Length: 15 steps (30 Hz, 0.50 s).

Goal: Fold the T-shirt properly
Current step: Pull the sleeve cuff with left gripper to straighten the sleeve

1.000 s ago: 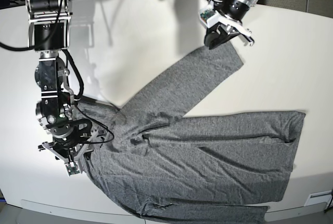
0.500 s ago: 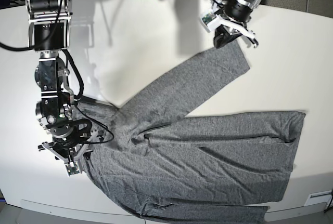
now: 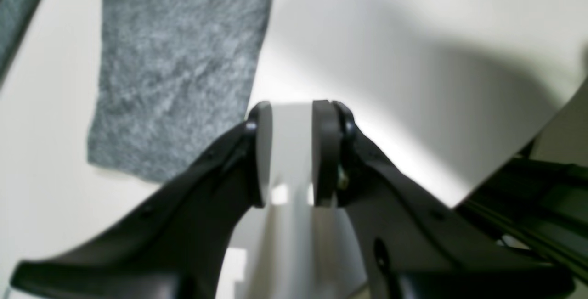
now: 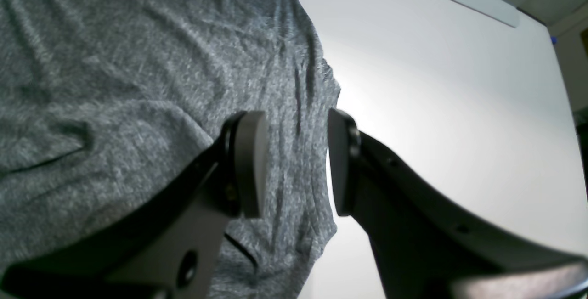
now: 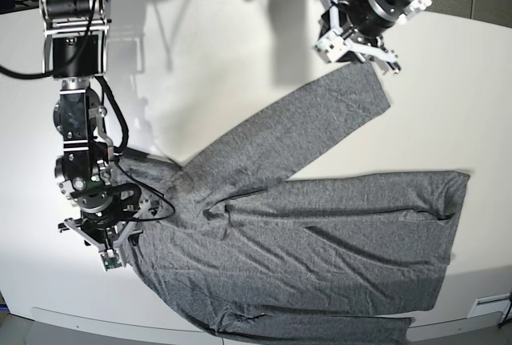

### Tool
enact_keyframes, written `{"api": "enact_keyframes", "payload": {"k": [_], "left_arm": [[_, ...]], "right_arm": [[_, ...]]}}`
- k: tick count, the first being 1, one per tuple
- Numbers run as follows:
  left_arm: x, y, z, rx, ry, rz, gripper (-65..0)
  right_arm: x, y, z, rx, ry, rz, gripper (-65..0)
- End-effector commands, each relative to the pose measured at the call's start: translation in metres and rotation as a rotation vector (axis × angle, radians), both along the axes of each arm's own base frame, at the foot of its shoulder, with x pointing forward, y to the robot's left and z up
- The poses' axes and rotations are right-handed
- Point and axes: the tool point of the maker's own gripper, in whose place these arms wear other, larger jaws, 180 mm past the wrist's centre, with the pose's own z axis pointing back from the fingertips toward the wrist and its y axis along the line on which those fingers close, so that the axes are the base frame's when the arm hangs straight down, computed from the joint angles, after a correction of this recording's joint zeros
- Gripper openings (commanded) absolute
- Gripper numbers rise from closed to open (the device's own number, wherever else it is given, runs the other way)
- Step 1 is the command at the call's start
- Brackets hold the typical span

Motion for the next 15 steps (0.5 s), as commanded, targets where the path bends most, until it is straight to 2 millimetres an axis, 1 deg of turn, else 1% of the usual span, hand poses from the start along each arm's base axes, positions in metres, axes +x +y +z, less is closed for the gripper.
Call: {"api": "enact_keyframes", "payload": {"k": [1, 2, 4, 8, 10, 12, 15], "left_arm": [[0.011, 0.004, 0.010, -0.029, -0.030, 0.018, -49.9], [0.016, 0.010, 0.012, -0.037, -0.028, 0.034, -49.7], [0.026, 0.023, 0.017, -0.051, -0.033, 0.070, -46.8], [0.040, 0.042, 0.025, -0.081, -0.039, 0.138, -38.4], [0.041, 0.046, 0.025, -0.077, -0.039, 0.147, -37.9], [0.039, 0.047, 0.021, -0.070, -0.025, 0.151, -37.9], [0.034, 0.053, 0.007, -0.057, 0.014, 0.166, -37.9]], "right_arm": [[0.011, -0.004, 0.025, -0.003, -0.071, 0.000, -42.5], [0.011, -0.004, 0.025, -0.003, -0.070, 0.000, -42.5], [0.011, -0.004, 0.024, -0.003, -0.064, -0.002, -42.5], [0.011, -0.004, 0.024, -0.004, -0.062, -0.003, -42.5], [0.011, -0.004, 0.024, -0.004, -0.061, -0.003, -42.5], [0.011, -0.004, 0.024, -0.003, -0.061, -0.003, -42.5], [0.010, -0.005, 0.022, -0.005, -0.054, -0.006, -42.5]]}}
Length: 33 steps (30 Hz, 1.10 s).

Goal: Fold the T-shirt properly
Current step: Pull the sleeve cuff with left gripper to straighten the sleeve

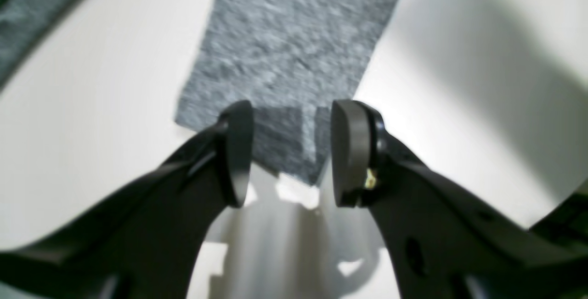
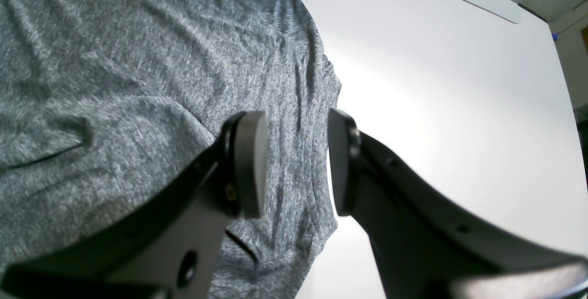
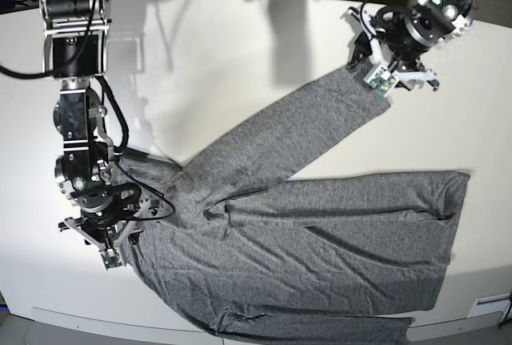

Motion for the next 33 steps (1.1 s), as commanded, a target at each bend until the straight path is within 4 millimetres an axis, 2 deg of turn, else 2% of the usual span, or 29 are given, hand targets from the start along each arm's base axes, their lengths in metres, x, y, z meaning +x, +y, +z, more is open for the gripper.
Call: {"api": "enact_keyframes", "payload": {"k": [1, 8, 15, 18, 26, 29, 31, 33], "left_arm": [[0.003, 0.002, 0.002, -0.017, -0.007, 0.012, -37.9], [-0.007, 0.009, -0.018, -0.041, 0.066, 0.051, -37.9], [-0.004, -0.004, -0.009, -0.121, 0.035, 0.026, -37.9], [0.000, 0.000, -0.009, -0.075, -0.010, 0.002, -37.9], [-0.012, 0.020, -0.041, -0.011, 0.045, 0.020, -37.9], [-0.015, 0.022, -0.045, -0.008, 0.054, 0.024, -38.1], [-0.014, 0.022, -0.044, -0.013, 0.047, 0.024, -43.2], [-0.011, 0.020, -0.042, -0.025, 0.031, 0.023, -57.4]], "right_arm": [[0.011, -0.004, 0.024, -0.003, -0.066, -0.002, -42.5], [0.011, -0.004, 0.025, -0.003, -0.067, -0.001, -42.5], [0.011, -0.004, 0.025, -0.003, -0.066, -0.002, -42.5], [0.011, -0.004, 0.025, -0.003, -0.066, -0.002, -42.5], [0.011, -0.004, 0.024, -0.003, -0.063, -0.003, -42.5], [0.011, -0.004, 0.024, -0.003, -0.064, -0.002, -42.5], [0.011, -0.004, 0.024, -0.003, -0.064, -0.002, -42.5], [0.011, -0.004, 0.024, -0.004, -0.064, -0.003, -42.5]]}}
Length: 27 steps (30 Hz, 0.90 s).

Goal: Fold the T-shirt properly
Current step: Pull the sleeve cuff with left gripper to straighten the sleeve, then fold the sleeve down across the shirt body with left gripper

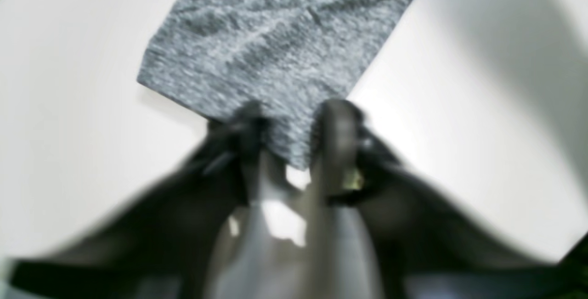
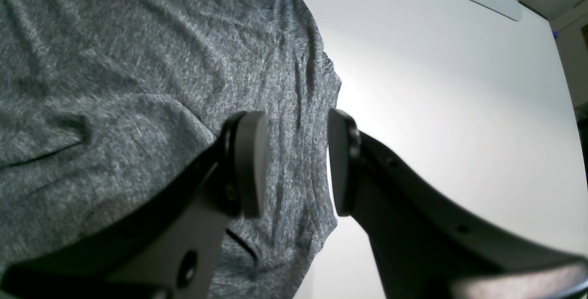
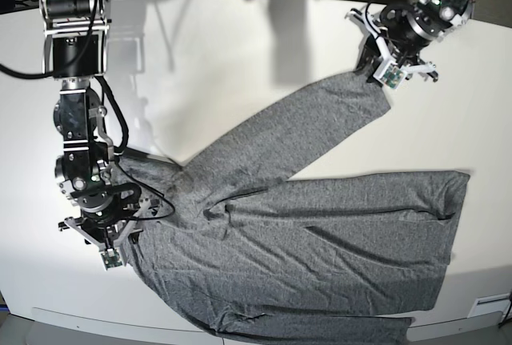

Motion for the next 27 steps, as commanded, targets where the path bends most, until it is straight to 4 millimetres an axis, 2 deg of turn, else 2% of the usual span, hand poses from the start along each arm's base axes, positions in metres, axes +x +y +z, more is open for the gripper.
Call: {"api": "enact_keyframes", "payload": {"k": [1, 11, 16, 21, 27], "left_arm": [[-0.003, 0.009, -0.004, 0.044, 0.016, -0.003, -65.0], [0.002, 0.005, 0.003, 0.017, -0.025, -0.006, -65.0], [0.013, -0.007, 0.024, -0.011, -0.087, -0.026, -65.0], [0.047, -0.019, 0.068, 0.026, -0.249, -0.085, -65.0], [0.103, -0.012, 0.106, 0.102, -0.341, -0.068, -65.0]], "right_arm": [[0.011, -0.004, 0.025, -0.003, -0.069, 0.000, -42.5], [0.013, -0.002, 0.028, -0.001, -0.088, 0.007, -42.5], [0.013, -0.002, 0.028, 0.000, -0.088, 0.007, -42.5], [0.012, -0.003, 0.027, -0.001, -0.079, 0.003, -42.5], [0.012, -0.004, 0.025, -0.003, -0.072, 0.001, -42.5]]}}
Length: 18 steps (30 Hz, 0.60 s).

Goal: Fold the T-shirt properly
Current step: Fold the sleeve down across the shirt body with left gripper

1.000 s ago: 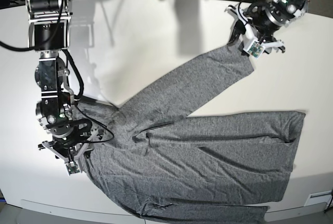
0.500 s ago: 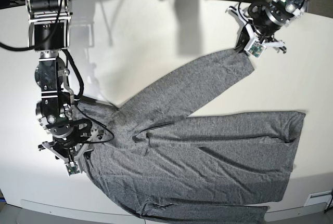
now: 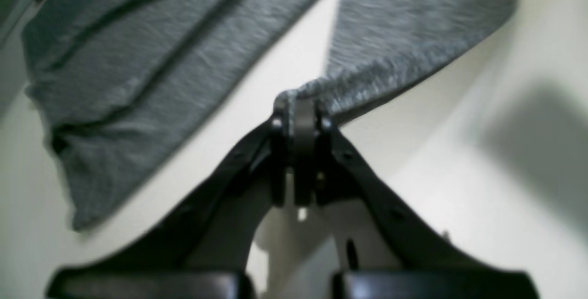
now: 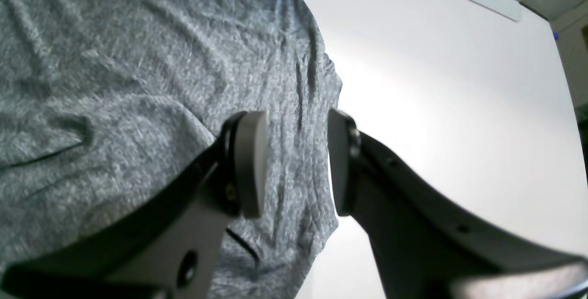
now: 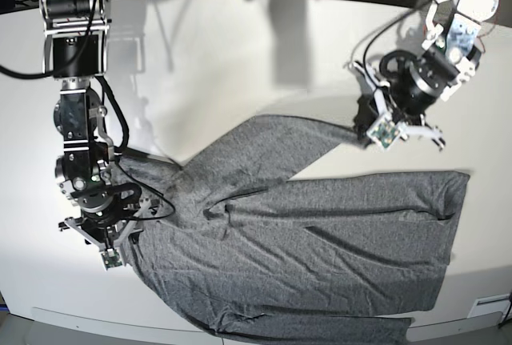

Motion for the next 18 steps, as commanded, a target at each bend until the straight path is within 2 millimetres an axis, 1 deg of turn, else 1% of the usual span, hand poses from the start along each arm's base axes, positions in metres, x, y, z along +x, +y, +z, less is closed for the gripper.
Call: {"api": "enact_keyframes", "payload": {"k": [1, 6, 9, 12, 18], "left_arm": [[0.015, 0.003, 0.019, 0.001, -0.060, 0.003, -65.0], [0.047, 0.006, 0.047, 0.016, -0.143, 0.014, -65.0], [0.067, 0.013, 0.058, 0.025, -0.177, 0.037, -65.0], [0.089, 0.031, 0.056, 0.039, -0.186, 0.104, -65.0], [0.128, 0.073, 0.041, 0.089, -0.146, 0.213, -65.0]], "right_arm": [[0.011, -0.004, 0.025, -0.003, -0.071, 0.000, -42.5], [0.011, -0.004, 0.024, -0.004, -0.061, -0.003, -42.5], [0.009, -0.006, 0.021, -0.006, -0.044, -0.010, -42.5], [0.007, -0.008, 0.017, -0.010, -0.018, -0.020, -42.5], [0.007, -0.008, 0.016, -0.010, -0.013, -0.022, -42.5]]}}
